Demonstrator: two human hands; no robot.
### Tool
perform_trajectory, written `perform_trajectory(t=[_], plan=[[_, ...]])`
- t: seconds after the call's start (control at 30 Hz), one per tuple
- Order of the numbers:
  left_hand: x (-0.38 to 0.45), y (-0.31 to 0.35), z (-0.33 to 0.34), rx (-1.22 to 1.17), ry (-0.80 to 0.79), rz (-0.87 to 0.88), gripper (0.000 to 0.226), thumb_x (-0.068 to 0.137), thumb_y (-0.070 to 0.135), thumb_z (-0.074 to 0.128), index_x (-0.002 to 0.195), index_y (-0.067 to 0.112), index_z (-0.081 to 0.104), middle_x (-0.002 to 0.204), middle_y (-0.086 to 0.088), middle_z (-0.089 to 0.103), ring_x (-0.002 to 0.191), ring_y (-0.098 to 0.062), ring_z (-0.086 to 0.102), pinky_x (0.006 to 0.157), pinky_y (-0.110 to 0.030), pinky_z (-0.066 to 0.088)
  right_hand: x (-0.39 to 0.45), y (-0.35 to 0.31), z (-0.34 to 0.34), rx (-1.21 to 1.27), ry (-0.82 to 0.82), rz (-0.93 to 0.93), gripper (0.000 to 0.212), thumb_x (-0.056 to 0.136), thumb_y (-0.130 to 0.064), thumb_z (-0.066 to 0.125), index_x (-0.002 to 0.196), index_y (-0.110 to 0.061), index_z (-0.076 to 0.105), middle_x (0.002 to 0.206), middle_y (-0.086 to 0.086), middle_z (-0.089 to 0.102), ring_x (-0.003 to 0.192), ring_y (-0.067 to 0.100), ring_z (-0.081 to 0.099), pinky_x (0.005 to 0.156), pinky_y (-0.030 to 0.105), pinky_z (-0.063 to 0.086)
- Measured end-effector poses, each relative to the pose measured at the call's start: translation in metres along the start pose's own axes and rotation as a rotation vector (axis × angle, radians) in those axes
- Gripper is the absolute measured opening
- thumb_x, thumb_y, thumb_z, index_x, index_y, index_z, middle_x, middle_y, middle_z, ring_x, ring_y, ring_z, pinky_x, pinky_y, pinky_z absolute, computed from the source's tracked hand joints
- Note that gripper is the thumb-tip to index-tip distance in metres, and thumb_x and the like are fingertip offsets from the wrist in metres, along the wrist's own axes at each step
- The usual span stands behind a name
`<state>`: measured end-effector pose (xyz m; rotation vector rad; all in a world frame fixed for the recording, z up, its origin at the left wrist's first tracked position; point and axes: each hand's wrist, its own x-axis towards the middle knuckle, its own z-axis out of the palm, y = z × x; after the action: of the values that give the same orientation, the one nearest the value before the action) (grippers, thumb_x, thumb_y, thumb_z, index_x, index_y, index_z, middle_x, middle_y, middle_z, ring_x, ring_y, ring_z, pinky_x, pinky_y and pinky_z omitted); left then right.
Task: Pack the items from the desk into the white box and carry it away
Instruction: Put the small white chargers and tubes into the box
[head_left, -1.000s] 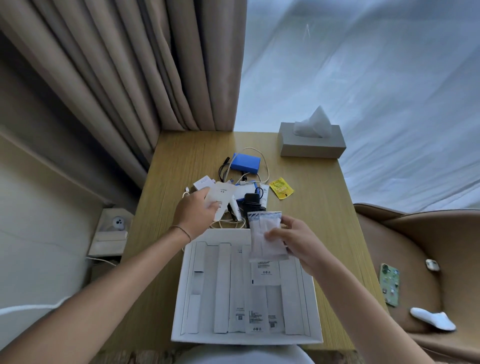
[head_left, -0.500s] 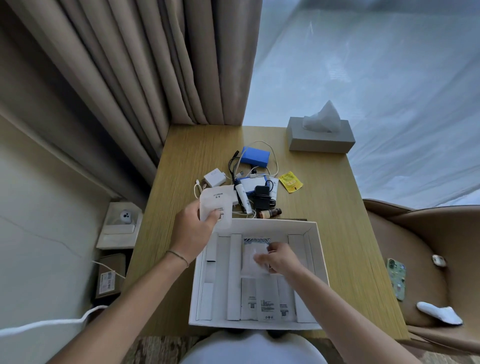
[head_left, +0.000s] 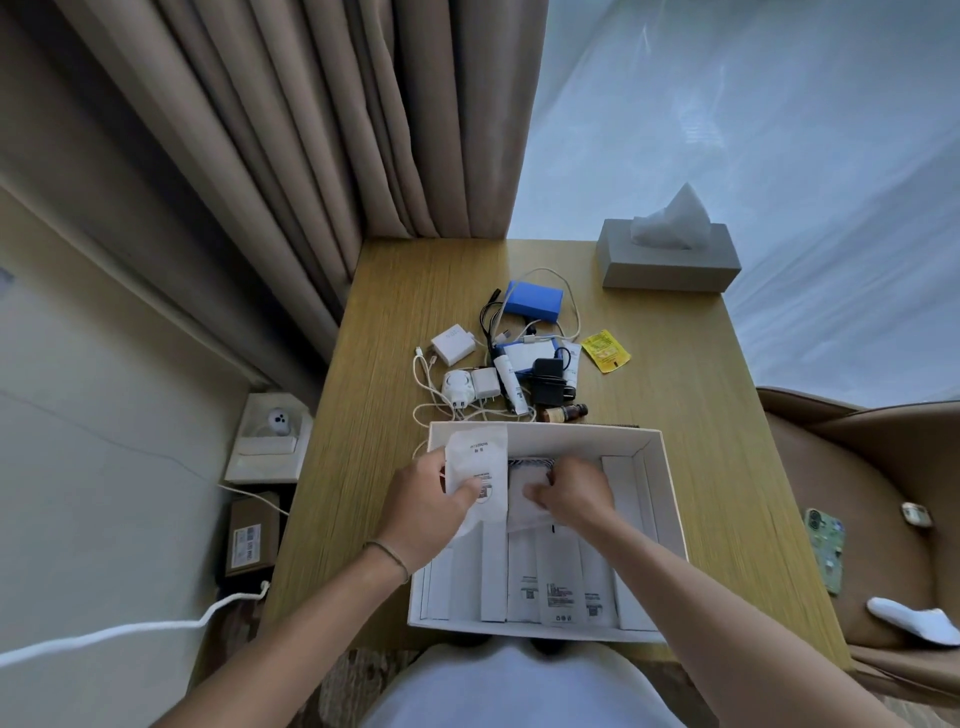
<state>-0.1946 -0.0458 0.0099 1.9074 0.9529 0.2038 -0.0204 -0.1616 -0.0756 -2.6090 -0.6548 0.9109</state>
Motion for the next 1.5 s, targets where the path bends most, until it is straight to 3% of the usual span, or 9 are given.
perform_trajectory(t=[0.13,0.33,0.47,0.67,0.8,1.0,1.2,1.33,1.5], plan=[[0.000,-0.001,0.013,0.035,-0.125,0.007,0.029,0.084,0.016,0.076,0.111,0.022,0.066,0.101,0.010,0.074,0.092,-0.008,0.071,0.074,-0.031,0.062,-0.007,-0.011,-0.015,-0.191,0.011,-0.058,0.027,0.081,-0.040,0.070,0.074,-0.015,0.065,0.071,0.003,0.066,0.064,0.020,0.062,0.059,0.032,0.055],[0.011,-0.009,0.043,0.221,-0.324,-0.030,0.038,0.076,0.011,0.078,0.108,0.020,0.058,0.105,0.001,0.072,0.093,-0.016,0.069,0.077,-0.035,0.061,-0.023,-0.011,-0.058,-0.161,0.094,-0.119,0.028,0.091,-0.026,0.058,0.079,-0.005,0.071,0.081,0.012,0.074,0.076,0.033,0.069,0.070,0.039,0.060],[0.018,-0.015,0.068,0.338,-0.425,-0.021,0.048,0.079,0.009,0.075,0.119,0.024,0.054,0.106,0.001,0.068,0.091,-0.016,0.064,0.069,-0.025,0.053,-0.041,-0.003,-0.071,-0.084,0.083,-0.117,0.027,0.092,-0.024,0.057,0.086,-0.006,0.076,0.074,0.010,0.075,0.072,0.029,0.072,0.072,0.040,0.061],[0.011,-0.031,0.096,0.449,-0.517,0.024,0.039,0.095,0.022,0.059,0.134,0.029,0.058,0.123,0.000,0.068,0.108,-0.021,0.064,0.083,-0.025,0.048,-0.053,0.011,-0.066,0.015,0.046,-0.084,0.025,0.090,-0.016,0.053,0.087,-0.006,0.076,0.070,0.008,0.074,0.067,0.025,0.073,0.068,0.042,0.063],[0.003,-0.037,0.104,0.725,-0.468,0.192,0.033,0.093,0.018,0.055,0.124,0.028,0.062,0.106,-0.002,0.069,0.096,-0.024,0.065,0.071,-0.030,0.046,-0.052,0.018,-0.067,0.119,0.036,-0.069,0.023,0.089,-0.015,0.054,0.089,-0.012,0.077,0.062,0.002,0.073,0.055,0.017,0.072,0.062,0.039,0.064],[0.003,-0.030,0.108,0.981,-0.430,0.315,0.051,0.088,0.037,0.069,0.132,0.020,0.050,0.125,-0.006,0.057,0.113,-0.027,0.056,0.078,-0.037,0.046,-0.050,0.020,-0.068,0.189,0.035,-0.058,0.019,0.092,-0.016,0.055,0.088,-0.017,0.075,0.059,0.001,0.072,0.053,0.015,0.071,0.056,0.037,0.063],[-0.001,-0.013,0.099,0.902,-0.256,0.389,0.039,0.093,0.047,0.057,0.124,0.023,0.052,0.117,-0.002,0.058,0.106,-0.024,0.057,0.076,-0.035,0.047,-0.048,0.011,-0.078,0.260,0.075,-0.115,0.017,0.094,-0.020,0.058,0.090,-0.017,0.074,0.063,-0.001,0.073,0.052,0.006,0.068,0.058,0.032,0.062],[0.000,0.015,0.079,0.742,-0.126,0.571,0.023,0.093,0.039,0.055,0.110,0.024,0.063,0.098,0.005,0.063,0.088,-0.016,0.062,0.059,-0.028,0.047,-0.039,-0.006,-0.096,0.320,0.124,-0.168,0.016,0.093,-0.021,0.058,0.092,-0.020,0.074,0.065,-0.002,0.073,0.053,0.002,0.066,0.063,0.036,0.062],[0.027,0.037,0.047,0.672,0.020,0.728,0.015,0.086,0.027,0.058,0.097,0.022,0.067,0.088,0.004,0.065,0.079,-0.017,0.058,0.065,-0.031,0.049,-0.010,-0.040,-0.113,0.276,0.145,-0.209,0.018,0.093,-0.018,0.057,0.089,-0.023,0.074,0.078,-0.004,0.074,0.067,0.014,0.070,0.067,0.039,0.061]])
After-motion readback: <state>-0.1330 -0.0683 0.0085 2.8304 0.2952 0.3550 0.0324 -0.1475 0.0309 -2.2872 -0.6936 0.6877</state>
